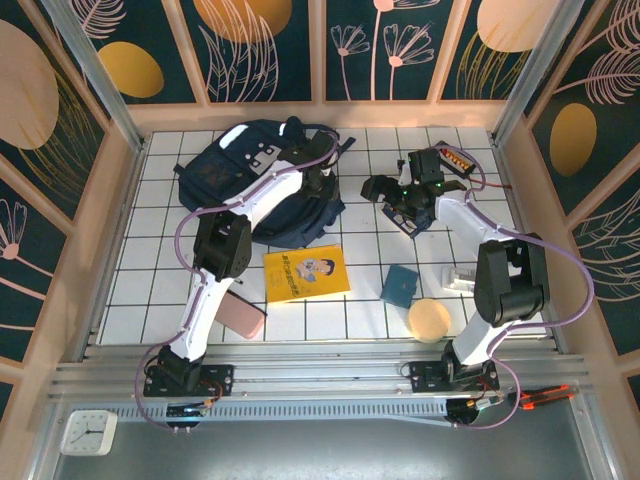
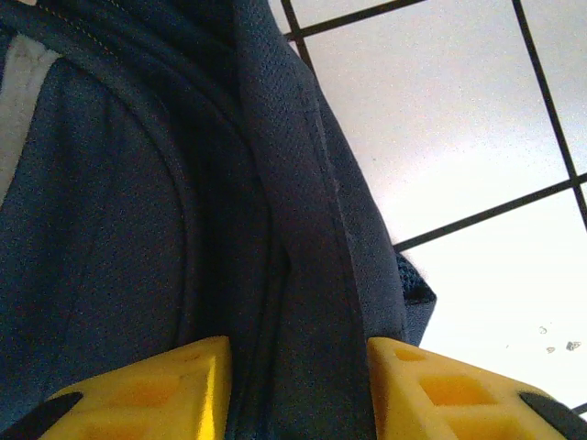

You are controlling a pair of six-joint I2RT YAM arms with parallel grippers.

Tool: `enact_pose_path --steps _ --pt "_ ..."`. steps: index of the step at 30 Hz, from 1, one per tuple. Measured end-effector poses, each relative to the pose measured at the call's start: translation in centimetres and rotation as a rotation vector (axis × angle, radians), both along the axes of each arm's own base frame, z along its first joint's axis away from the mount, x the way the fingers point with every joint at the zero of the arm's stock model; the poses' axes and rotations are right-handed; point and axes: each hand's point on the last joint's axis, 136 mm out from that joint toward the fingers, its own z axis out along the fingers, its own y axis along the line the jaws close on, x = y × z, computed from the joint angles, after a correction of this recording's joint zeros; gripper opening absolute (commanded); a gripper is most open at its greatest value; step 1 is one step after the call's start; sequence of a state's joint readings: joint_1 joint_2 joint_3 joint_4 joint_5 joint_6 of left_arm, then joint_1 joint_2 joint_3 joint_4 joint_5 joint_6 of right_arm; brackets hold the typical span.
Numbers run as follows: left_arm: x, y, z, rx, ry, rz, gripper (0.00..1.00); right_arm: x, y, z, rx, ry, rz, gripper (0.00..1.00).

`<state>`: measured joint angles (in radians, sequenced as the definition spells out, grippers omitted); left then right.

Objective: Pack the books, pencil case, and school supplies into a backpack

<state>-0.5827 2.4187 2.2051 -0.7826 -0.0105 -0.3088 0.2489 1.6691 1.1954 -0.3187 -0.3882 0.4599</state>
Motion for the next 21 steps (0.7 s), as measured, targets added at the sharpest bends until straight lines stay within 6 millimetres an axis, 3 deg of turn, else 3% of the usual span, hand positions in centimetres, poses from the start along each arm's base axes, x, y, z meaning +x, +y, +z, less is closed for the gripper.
enact_pose_path --steps 11,16,21 --pt "0.8 -0.4 -0.5 -0.001 -0.005 0.003 0.42 -0.1 0.2 0.0 0.006 0.002 0.004 0.96" --pt "1.1 -0.1 -0.5 0.000 -0.005 0.024 0.23 -0.2 0.2 0.0 0.005 0.004 0.005 0.96" --pt "1.3 0.1 -0.3 0.006 -0.010 0.029 0.20 -1.1 0.1 -0.8 0.003 0.028 0.004 0.96"
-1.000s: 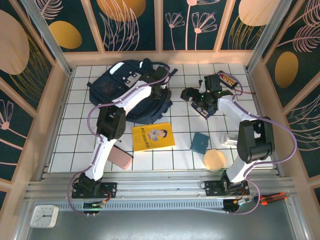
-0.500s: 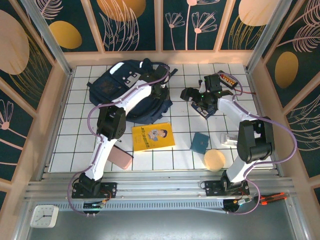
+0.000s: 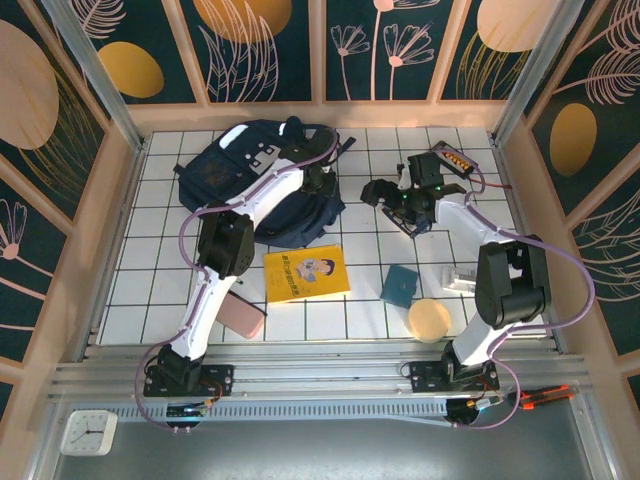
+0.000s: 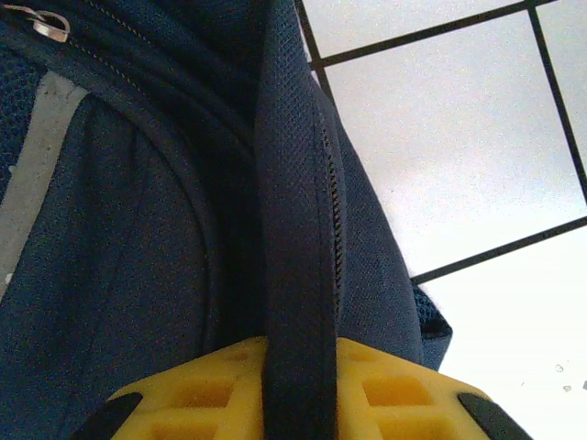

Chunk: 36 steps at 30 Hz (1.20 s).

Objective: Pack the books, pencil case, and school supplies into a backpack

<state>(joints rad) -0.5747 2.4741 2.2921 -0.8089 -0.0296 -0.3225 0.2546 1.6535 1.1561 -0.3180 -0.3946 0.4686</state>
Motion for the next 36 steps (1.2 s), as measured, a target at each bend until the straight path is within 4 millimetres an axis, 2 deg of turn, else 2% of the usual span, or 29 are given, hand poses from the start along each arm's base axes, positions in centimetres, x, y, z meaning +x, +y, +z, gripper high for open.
enact_pose_path --steps 3,8,11,14,17,21,25,28,31,34,36 --pt "0.0 0.1 0.1 0.005 -0.003 0.000 0.00 -0.3 0.1 -0.3 0.002 0.013 -0.002 0.96" --pt "-0.4 0.3 1.4 0.005 -0.016 -0.022 0.00 -0.2 0.7 0.0 0.012 -0.005 0.006 0.96" --pt "-1.2 0.8 3.1 0.008 -0.030 -0.047 0.00 0.0 1.1 0.4 0.021 -0.019 0.018 0.89" --pt "-2.4 1.6 6.2 0.011 -0.068 -0.083 0.00 0.6 1.7 1.7 0.048 -0.061 0.047 0.79" --pt "-3.9 3.0 10.5 0.010 -0.133 -0.128 0.00 1.4 2.5 3.2 0.093 -0.130 0.084 0.68" --pt "-6.4 5.3 16.0 0.011 -0.235 -0.209 0.00 2.5 3.3 5.7 0.183 -0.217 0.121 0.70" --pt "-9.4 6.2 19.5 -0.024 -0.319 -0.318 0.00 3.3 4.9 8.0 0.309 -0.292 0.175 0.74" --pt "-11.3 6.1 20.5 -0.052 -0.339 -0.387 0.00 3.4 6.9 8.5 0.384 -0.313 0.233 0.77" --pt "-12.2 5.9 20.4 -0.066 -0.336 -0.434 0.00 2.9 9.1 8.1 0.427 -0.315 0.291 0.78" --pt "-12.8 6.2 19.6 -0.068 -0.327 -0.483 0.00 2.1 10.3 7.7 0.459 -0.335 0.322 0.78" --pt "-13.6 6.8 19.2 -0.059 -0.340 -0.528 0.00 2.0 10.3 7.5 0.468 -0.354 0.323 0.78"
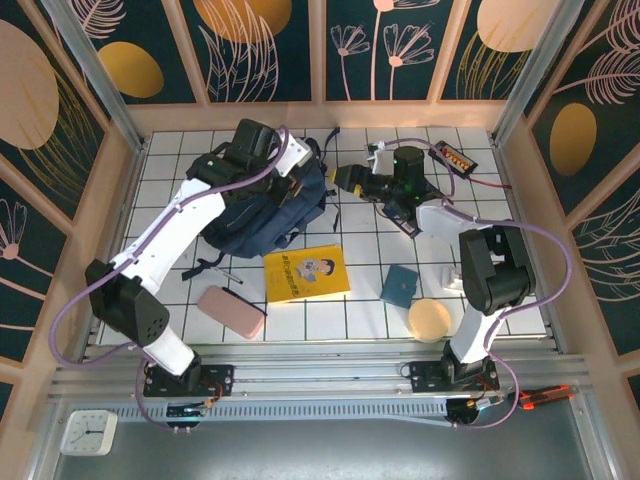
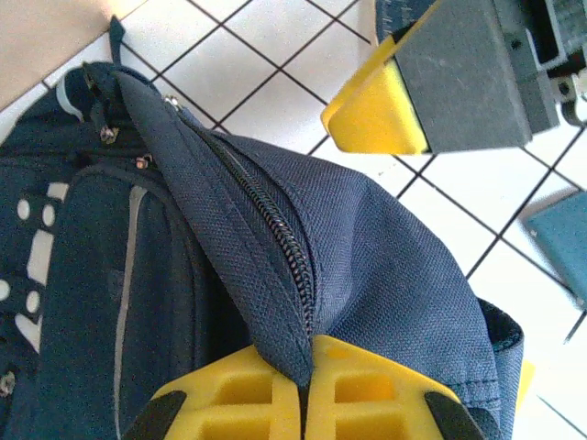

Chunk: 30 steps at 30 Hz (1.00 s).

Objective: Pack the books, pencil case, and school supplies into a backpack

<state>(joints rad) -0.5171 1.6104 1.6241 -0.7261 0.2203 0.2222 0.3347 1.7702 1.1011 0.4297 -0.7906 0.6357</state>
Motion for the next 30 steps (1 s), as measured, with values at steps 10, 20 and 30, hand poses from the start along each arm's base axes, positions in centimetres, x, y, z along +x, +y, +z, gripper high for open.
enact_pose_path --steps 10,20,30 --pt "-5.4 1.3 0.9 -0.010 -0.087 -0.201 0.00 3.0 -1.1 -0.6 0.019 0.032 -0.028 0.78" --pt "-7.4 1.3 -3.8 -0.004 -0.005 -0.244 0.00 3.3 0.7 -3.2 -0.027 0.053 0.066 0.70" --pt "-6.9 1.4 -2.1 0.006 -0.064 -0.262 0.00 -3.2 -0.6 -3.5 0.013 -0.521 0.256 0.52"
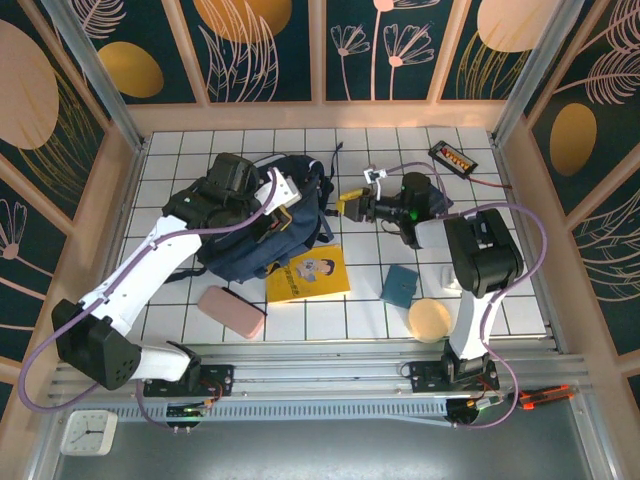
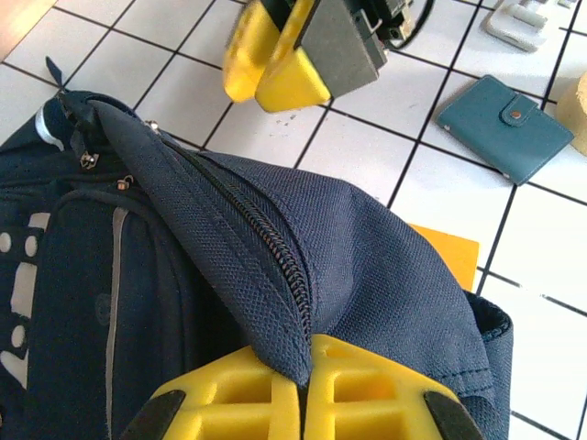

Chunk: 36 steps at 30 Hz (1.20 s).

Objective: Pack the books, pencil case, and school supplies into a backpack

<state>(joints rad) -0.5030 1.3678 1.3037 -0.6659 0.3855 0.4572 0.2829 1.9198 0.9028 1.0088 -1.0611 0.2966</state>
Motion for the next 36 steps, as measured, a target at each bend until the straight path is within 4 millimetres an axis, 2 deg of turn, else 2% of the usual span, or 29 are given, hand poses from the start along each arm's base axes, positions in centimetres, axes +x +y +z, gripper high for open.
enact_pose_path --steps 4,8,18,23,29,36 --pt "-0.3 0.2 -0.2 0.013 0.005 -0.009 0.00 0.8 0.6 2.0 0.033 -0.191 0.036 0.52" --pt "-0.7 0.4 -0.1 0.017 0.011 -0.009 0.00 1.7 1.4 2.3 0.046 -0.271 0.055 0.54" --pt "-1.1 0.7 0.7 0.008 -0.004 -0.007 0.00 0.9 4.2 0.0 0.030 -0.285 0.122 0.57" --pt "-1.1 0.7 0.7 0.006 -0.003 -0.008 0.00 1.6 4.7 -0.2 0.012 -0.294 0.102 0.57" --pt "-1.1 0.7 0.7 0.006 -0.003 -0.009 0.00 2.3 4.8 0.0 0.003 -0.307 0.086 0.52" --pt "-1.1 0.8 0.7 0.007 -0.002 -0.006 0.00 1.8 5.5 -0.6 -0.009 -0.307 0.104 0.45"
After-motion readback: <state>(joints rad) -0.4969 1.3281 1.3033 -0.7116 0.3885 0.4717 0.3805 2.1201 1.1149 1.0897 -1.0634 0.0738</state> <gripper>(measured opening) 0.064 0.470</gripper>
